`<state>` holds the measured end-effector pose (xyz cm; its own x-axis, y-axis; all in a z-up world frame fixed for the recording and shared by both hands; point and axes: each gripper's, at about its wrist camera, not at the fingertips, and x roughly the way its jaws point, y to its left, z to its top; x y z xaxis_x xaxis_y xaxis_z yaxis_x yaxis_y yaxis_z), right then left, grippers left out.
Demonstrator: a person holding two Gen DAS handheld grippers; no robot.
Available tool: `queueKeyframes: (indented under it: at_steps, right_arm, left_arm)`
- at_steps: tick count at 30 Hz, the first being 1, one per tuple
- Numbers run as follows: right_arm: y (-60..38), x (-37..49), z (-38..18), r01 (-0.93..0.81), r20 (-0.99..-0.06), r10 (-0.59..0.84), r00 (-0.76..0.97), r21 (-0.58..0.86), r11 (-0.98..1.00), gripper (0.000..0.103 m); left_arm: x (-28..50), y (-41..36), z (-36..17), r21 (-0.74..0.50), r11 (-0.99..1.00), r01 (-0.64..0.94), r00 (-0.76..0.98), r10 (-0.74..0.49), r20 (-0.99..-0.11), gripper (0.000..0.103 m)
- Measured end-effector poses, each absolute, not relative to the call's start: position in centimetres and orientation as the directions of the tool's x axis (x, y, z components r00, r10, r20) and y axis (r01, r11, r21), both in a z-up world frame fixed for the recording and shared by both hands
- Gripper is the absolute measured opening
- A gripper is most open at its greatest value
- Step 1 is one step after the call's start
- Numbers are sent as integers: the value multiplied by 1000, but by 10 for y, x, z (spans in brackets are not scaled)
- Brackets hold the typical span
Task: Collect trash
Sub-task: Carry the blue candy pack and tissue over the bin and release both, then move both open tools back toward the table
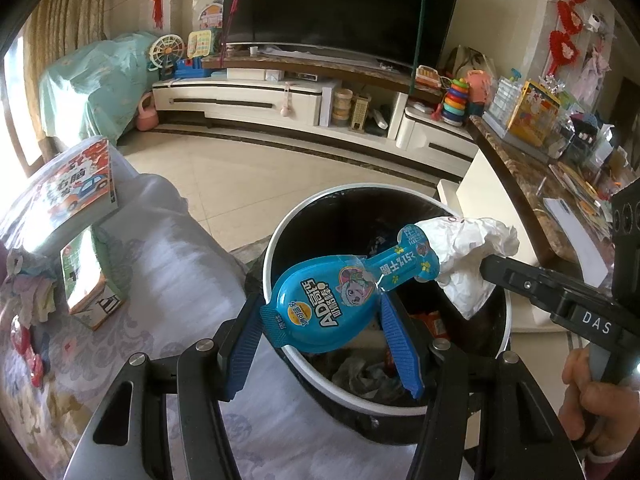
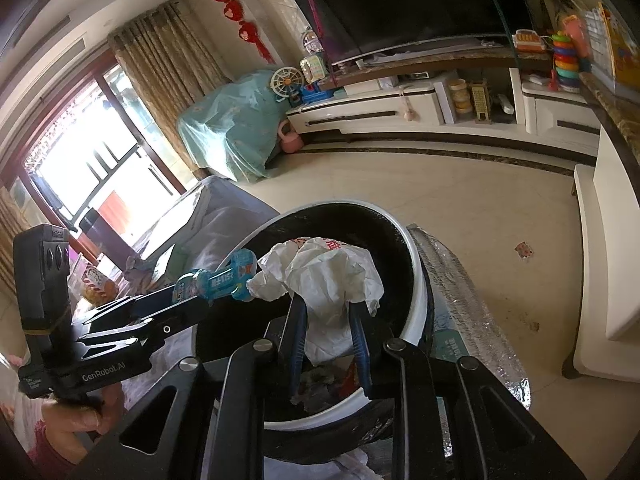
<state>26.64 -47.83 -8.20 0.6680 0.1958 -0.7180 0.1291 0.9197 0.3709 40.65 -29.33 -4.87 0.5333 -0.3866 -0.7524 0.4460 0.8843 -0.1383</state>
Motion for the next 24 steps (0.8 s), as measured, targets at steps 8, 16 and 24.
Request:
queueKeyframes:
  at_steps: [8,16,24]
  right_arm:
    - [-479,266,-82,131,-721,192,665,366,921,24]
    - [-479,265,-80,140,-729,159,666,331,933,54]
    - [-477,256,-71,134,-708,160,688,341,930,71]
  left_arm:
    - [410,-297,-49,-134,886,445,527,-380,-760,58]
    - [410,-300,-46,-127,883,452,526,-379,-762,60]
    - [393,-280,-44,-122,898,424,559,-365,-745,65]
